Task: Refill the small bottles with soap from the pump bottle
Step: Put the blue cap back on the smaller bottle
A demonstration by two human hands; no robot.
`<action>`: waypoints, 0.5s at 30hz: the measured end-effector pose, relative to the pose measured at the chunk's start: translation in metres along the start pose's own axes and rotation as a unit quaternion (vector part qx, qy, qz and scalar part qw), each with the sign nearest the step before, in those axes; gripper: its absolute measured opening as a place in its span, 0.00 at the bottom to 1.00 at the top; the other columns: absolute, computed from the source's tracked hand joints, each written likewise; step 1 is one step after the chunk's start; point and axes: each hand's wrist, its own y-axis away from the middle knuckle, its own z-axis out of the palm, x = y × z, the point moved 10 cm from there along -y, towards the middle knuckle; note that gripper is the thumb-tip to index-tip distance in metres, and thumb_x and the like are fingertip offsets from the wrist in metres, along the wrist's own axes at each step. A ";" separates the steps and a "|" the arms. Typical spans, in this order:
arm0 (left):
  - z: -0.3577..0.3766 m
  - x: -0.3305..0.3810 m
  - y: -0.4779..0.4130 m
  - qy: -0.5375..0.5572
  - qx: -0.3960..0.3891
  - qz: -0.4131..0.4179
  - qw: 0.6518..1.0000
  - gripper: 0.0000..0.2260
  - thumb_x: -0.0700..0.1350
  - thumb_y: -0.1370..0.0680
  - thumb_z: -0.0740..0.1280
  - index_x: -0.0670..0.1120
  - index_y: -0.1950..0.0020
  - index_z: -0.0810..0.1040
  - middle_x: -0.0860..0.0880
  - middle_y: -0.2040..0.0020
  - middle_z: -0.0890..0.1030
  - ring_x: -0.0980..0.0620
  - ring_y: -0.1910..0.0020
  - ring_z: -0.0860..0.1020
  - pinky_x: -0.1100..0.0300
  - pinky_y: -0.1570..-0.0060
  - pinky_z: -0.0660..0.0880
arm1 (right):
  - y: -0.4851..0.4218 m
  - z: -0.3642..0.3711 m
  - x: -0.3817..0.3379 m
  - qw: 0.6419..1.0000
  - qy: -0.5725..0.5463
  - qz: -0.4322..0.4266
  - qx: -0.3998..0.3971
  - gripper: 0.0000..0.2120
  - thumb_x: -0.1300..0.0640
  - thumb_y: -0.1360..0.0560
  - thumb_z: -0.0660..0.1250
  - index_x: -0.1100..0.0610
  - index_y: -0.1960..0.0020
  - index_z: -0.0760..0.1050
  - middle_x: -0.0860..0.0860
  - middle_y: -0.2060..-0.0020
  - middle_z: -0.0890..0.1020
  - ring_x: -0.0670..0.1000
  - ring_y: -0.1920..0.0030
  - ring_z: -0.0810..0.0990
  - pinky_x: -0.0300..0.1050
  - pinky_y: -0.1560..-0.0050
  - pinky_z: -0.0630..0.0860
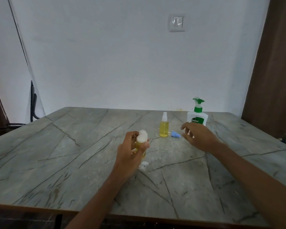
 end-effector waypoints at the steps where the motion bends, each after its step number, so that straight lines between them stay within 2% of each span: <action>1: 0.000 -0.002 0.000 0.000 0.000 -0.004 1.000 0.20 0.56 0.25 0.69 0.49 0.39 0.70 0.53 0.46 0.83 0.54 0.49 0.82 0.56 0.54 0.82 | -0.004 0.008 -0.004 1.000 -0.001 -0.001 -0.017 0.14 0.51 0.22 0.67 0.52 0.38 0.73 0.49 0.48 0.81 0.45 0.56 0.76 0.41 0.52 0.75; 3: -0.001 -0.007 -0.001 -0.002 0.000 -0.010 1.000 0.19 0.56 0.25 0.69 0.50 0.39 0.70 0.53 0.45 0.82 0.54 0.49 0.82 0.56 0.54 0.82 | -0.013 0.028 -0.009 0.998 0.007 0.006 -0.058 0.20 0.51 0.21 0.66 0.53 0.32 0.69 0.52 0.40 0.78 0.48 0.48 0.75 0.42 0.46 0.72; 5: -0.001 -0.011 -0.002 -0.004 0.000 -0.013 1.000 0.18 0.54 0.24 0.69 0.50 0.38 0.70 0.53 0.44 0.82 0.54 0.48 0.82 0.57 0.52 0.81 | -0.023 0.045 -0.009 0.995 0.029 0.022 -0.095 0.25 0.50 0.21 0.66 0.54 0.27 0.64 0.55 0.33 0.73 0.54 0.37 0.74 0.46 0.37 0.70; 8: 0.001 -0.012 -0.003 -0.002 -0.006 -0.008 1.000 0.19 0.53 0.24 0.69 0.49 0.37 0.70 0.52 0.45 0.82 0.55 0.48 0.82 0.63 0.53 0.80 | -0.032 0.059 -0.009 0.990 0.049 0.044 -0.121 0.29 0.48 0.21 0.65 0.55 0.24 0.61 0.57 0.29 0.69 0.58 0.31 0.71 0.51 0.32 0.68; 11: 0.001 -0.012 -0.004 0.006 -0.006 -0.003 1.000 0.18 0.52 0.23 0.69 0.48 0.36 0.70 0.52 0.46 0.82 0.56 0.49 0.82 0.66 0.55 0.79 | -0.039 0.066 -0.006 0.988 0.050 0.052 -0.134 0.27 0.49 0.21 0.65 0.55 0.25 0.63 0.58 0.31 0.72 0.58 0.34 0.73 0.52 0.34 0.70; 15: 0.000 -0.012 -0.004 0.011 -0.005 -0.001 1.000 0.18 0.52 0.23 0.69 0.48 0.36 0.71 0.52 0.46 0.82 0.57 0.49 0.81 0.67 0.55 0.78 | -0.042 0.067 -0.002 0.989 0.080 0.059 -0.111 0.15 0.52 0.20 0.61 0.57 0.37 0.72 0.57 0.45 0.77 0.55 0.50 0.77 0.50 0.47 0.77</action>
